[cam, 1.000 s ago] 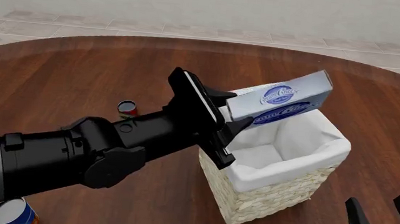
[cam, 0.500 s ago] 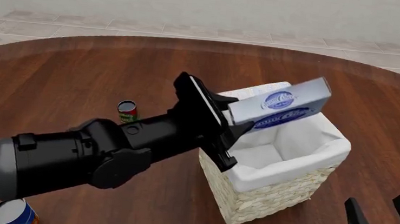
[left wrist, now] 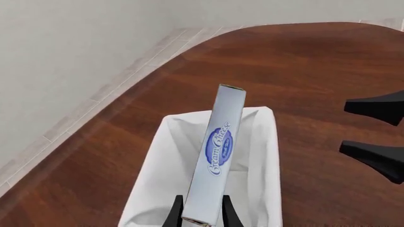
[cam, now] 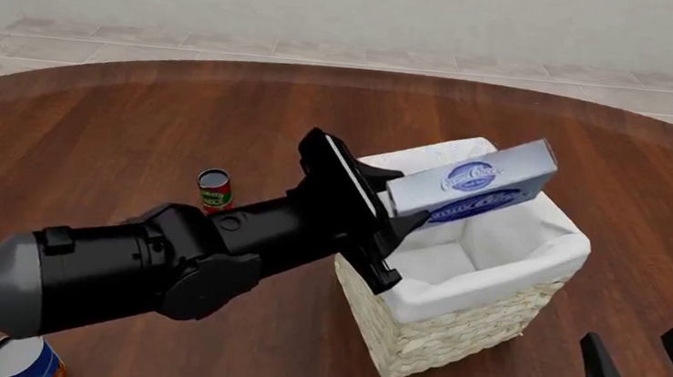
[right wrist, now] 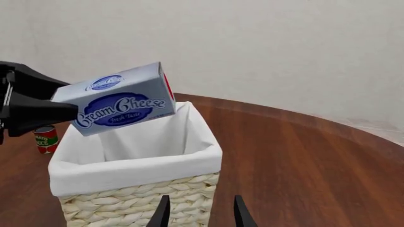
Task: Pick up the cream cheese box, and put it in the basket.
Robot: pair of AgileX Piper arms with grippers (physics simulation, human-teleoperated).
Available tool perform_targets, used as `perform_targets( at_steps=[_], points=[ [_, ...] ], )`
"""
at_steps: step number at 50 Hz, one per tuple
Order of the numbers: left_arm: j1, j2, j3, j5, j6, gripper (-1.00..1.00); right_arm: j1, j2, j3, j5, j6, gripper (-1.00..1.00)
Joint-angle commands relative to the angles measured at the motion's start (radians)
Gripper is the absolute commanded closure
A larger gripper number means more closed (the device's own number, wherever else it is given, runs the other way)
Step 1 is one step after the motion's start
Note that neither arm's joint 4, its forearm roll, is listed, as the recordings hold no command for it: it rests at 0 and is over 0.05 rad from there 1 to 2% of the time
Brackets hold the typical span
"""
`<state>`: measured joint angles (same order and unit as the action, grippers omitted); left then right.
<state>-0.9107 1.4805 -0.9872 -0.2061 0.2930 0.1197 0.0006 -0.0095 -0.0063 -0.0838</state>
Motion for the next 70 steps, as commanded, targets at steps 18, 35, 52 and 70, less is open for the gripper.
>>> perform_targets(
  at_steps=[18,35,52,70],
  points=[
    [-0.008,0.010,-0.003,-0.019,0.007,1.00,-0.001,0.000,-0.001,0.000,0.000,-1.00],
    [-0.012,0.019,0.000,-0.024,0.003,1.00,-0.003,0.000,-0.003,0.001,0.000,-1.00],
    [-0.010,0.032,0.004,-0.030,0.002,1.00,-0.003,0.000,-0.003,-0.001,0.001,-1.00],
    [-0.006,0.038,0.011,-0.041,-0.004,1.00,-0.003,0.000,-0.002,-0.001,0.001,-1.00]
  ],
)
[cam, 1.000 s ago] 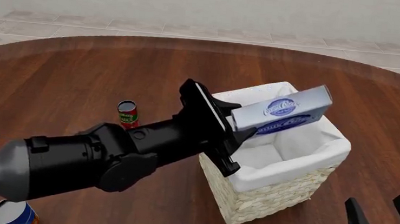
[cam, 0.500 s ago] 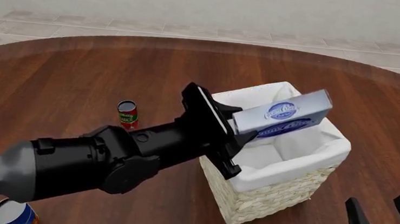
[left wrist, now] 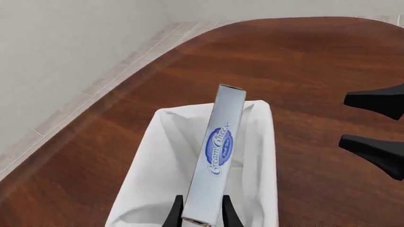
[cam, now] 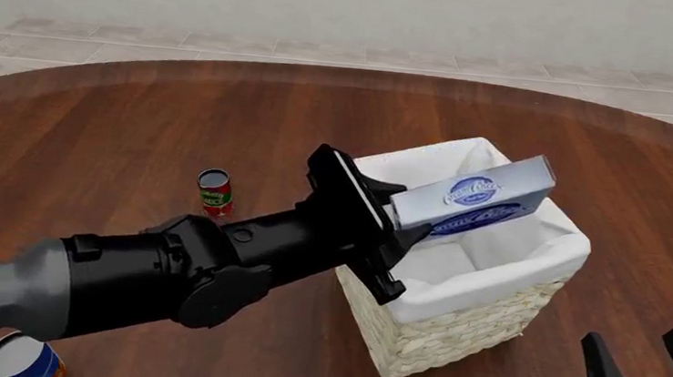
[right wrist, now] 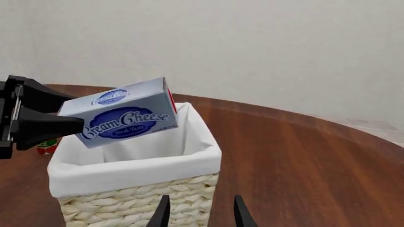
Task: Pick up the cream cheese box, and put it in the basket.
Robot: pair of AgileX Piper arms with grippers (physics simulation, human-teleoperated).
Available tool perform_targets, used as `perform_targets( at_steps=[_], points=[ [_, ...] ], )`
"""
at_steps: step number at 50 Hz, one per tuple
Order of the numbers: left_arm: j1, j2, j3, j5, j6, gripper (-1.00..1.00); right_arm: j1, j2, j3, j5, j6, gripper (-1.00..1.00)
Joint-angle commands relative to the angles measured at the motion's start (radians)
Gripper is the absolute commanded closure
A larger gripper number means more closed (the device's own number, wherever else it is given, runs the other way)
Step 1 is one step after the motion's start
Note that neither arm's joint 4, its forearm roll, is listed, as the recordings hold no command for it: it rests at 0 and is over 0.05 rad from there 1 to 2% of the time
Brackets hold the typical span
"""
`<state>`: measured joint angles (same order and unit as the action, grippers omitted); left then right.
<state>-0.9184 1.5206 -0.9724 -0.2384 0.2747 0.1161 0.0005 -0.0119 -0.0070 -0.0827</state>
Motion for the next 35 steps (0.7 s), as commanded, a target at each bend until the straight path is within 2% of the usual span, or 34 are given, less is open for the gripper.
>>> perform_targets(
  at_steps=[1,35],
  points=[
    [0.002,-0.002,-0.004,-0.008,0.013,1.00,0.000,0.000,0.000,0.000,0.000,-1.00],
    [0.001,0.003,-0.012,0.004,0.013,1.00,0.002,0.000,-0.001,0.000,0.002,-1.00]
  ],
)
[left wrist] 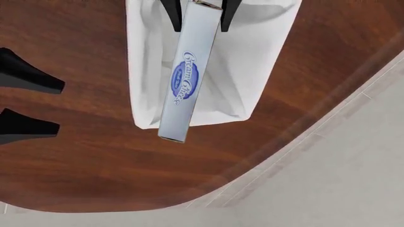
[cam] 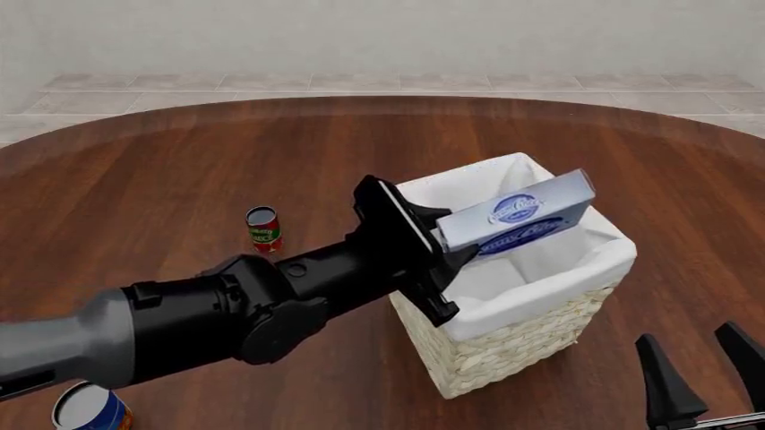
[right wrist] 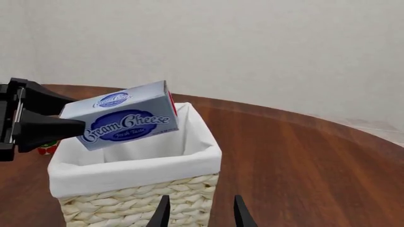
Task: Pick up the cream cheese box, and put it in the basket.
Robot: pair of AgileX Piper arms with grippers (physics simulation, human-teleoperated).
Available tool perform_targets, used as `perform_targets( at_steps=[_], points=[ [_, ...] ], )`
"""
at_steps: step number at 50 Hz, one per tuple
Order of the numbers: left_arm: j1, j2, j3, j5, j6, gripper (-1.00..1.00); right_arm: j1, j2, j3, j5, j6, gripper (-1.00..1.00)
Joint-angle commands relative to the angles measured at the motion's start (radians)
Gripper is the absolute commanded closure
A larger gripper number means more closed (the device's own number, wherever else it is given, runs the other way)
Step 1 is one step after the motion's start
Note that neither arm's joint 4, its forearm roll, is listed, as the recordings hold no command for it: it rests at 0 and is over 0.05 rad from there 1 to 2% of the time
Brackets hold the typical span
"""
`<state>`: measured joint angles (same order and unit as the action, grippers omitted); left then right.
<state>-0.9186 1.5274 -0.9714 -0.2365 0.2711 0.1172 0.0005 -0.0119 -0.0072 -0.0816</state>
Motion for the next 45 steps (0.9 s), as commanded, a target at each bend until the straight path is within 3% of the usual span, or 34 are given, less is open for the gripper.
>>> perform_targets(
  at_steps=[1,3,4,45],
  points=[
    [0.001,-0.004,-0.013,0.002,0.017,1.00,0.001,0.000,0.000,0.000,0.001,-1.00],
    [0.005,-0.002,-0.019,0.005,0.015,1.00,0.001,0.000,0.000,0.000,0.001,-1.00],
    [0.005,-0.002,-0.021,0.006,0.013,-1.00,0.001,0.000,0.000,0.000,0.001,-1.00],
    [0.023,-0.013,-0.043,0.020,0.025,-1.00,0.004,0.000,0.000,-0.002,-0.001,-1.00]
  ],
)
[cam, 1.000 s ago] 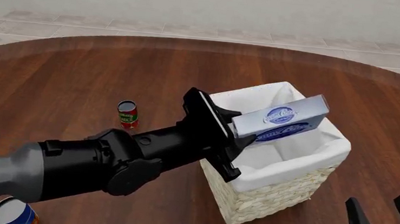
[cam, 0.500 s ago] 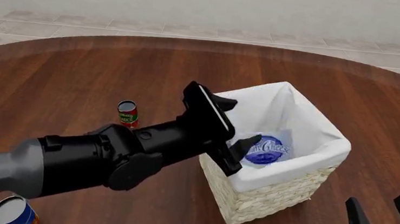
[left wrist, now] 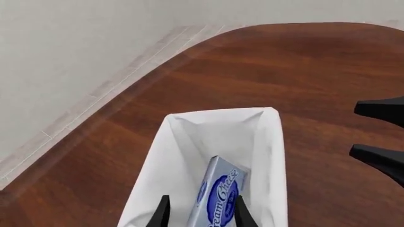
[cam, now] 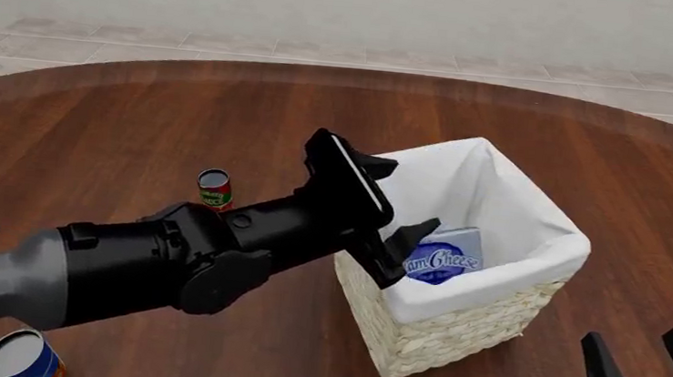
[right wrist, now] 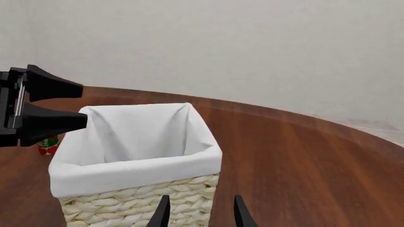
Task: Pick up the cream cheese box, and put it in the basket.
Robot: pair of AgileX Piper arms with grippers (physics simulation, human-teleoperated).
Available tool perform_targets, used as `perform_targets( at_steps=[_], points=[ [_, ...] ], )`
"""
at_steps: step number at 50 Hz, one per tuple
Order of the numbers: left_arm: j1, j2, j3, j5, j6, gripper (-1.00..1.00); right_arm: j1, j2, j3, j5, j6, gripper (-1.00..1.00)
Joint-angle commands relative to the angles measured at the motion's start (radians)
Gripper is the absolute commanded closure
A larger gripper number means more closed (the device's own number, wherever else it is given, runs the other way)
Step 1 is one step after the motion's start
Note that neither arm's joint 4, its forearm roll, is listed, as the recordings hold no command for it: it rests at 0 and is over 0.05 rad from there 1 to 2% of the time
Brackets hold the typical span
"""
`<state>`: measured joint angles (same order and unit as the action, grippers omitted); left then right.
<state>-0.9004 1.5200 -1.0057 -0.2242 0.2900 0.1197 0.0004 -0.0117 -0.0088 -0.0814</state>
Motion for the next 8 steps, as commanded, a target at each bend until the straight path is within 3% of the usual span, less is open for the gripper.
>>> perform_targets(
  at_steps=[1,8],
  points=[
    [0.006,-0.007,-0.009,0.009,0.008,-1.00,0.001,0.000,0.000,0.000,-0.001,-1.00],
    [0.015,-0.012,-0.015,0.009,0.008,-1.00,0.001,0.000,0.000,0.000,-0.001,-1.00]
  ],
)
